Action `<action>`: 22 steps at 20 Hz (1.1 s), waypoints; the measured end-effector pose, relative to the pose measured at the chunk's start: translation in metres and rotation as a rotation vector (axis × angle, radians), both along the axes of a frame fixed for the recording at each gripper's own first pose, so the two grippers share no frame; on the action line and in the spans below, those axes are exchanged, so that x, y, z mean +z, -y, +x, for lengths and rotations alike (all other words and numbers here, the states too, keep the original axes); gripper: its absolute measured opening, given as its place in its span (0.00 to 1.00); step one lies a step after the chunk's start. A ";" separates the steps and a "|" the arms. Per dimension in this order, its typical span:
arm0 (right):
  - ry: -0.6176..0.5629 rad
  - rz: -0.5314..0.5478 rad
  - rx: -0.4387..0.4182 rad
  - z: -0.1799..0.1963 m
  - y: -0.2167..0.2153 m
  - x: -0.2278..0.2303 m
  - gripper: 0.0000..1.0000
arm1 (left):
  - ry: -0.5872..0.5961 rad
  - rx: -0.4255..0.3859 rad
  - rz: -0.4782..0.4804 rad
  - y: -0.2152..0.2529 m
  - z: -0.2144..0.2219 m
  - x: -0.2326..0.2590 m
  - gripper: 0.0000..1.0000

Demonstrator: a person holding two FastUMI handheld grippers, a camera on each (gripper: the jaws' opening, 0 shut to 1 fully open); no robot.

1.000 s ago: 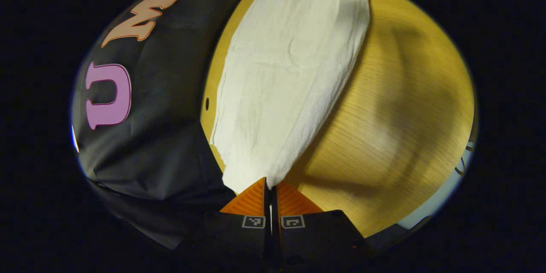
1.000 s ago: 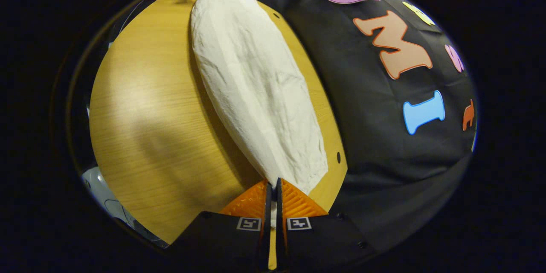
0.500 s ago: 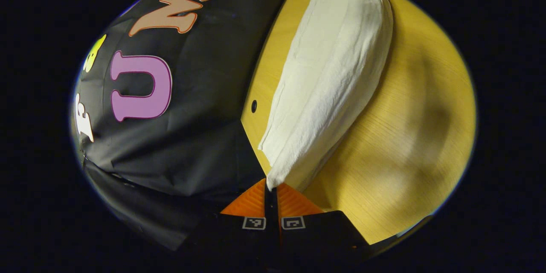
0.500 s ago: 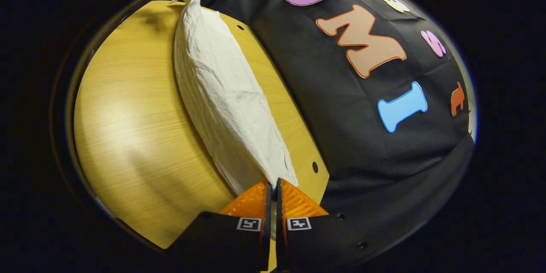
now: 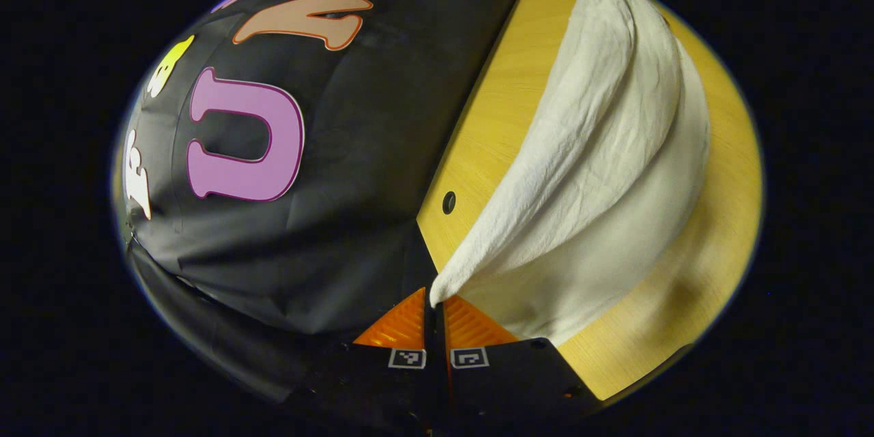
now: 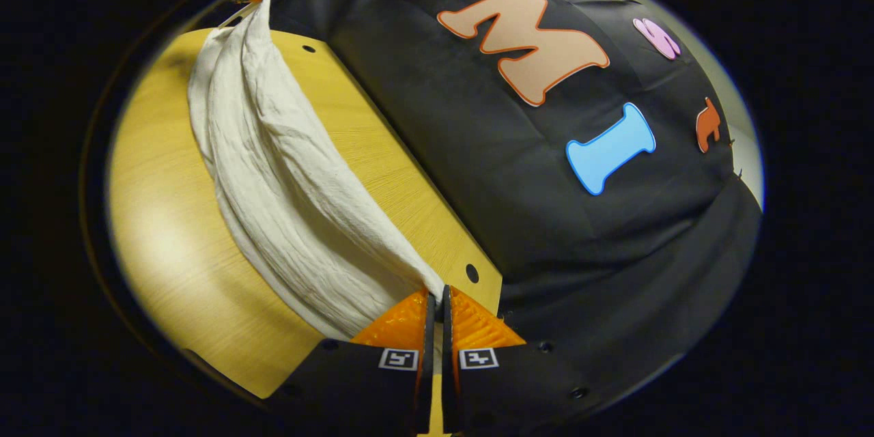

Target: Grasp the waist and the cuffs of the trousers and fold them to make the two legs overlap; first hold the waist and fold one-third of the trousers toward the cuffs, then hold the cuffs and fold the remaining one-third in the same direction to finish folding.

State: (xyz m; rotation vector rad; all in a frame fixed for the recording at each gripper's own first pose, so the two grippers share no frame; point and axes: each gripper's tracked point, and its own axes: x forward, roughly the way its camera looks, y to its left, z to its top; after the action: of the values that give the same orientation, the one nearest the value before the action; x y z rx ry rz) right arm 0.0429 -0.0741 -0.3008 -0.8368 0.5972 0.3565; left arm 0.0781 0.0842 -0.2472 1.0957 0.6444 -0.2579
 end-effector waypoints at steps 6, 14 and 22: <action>-0.027 0.049 -0.159 0.042 -0.008 -0.032 0.08 | 0.024 0.040 -0.100 0.015 0.048 -0.016 0.00; -0.118 0.048 -0.254 0.071 -0.028 -0.104 0.08 | -0.027 0.011 -0.138 0.030 0.085 -0.081 0.00; -0.116 0.233 -0.327 0.058 -0.037 -0.089 0.98 | -0.025 0.020 -0.306 0.061 0.072 -0.080 1.00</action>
State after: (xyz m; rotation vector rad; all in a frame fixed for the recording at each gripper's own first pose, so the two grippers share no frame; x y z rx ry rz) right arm 0.1013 -0.0375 -0.3903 -0.4865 0.7718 0.1716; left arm 0.1500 0.0231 -0.3268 0.7937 0.6148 -0.3413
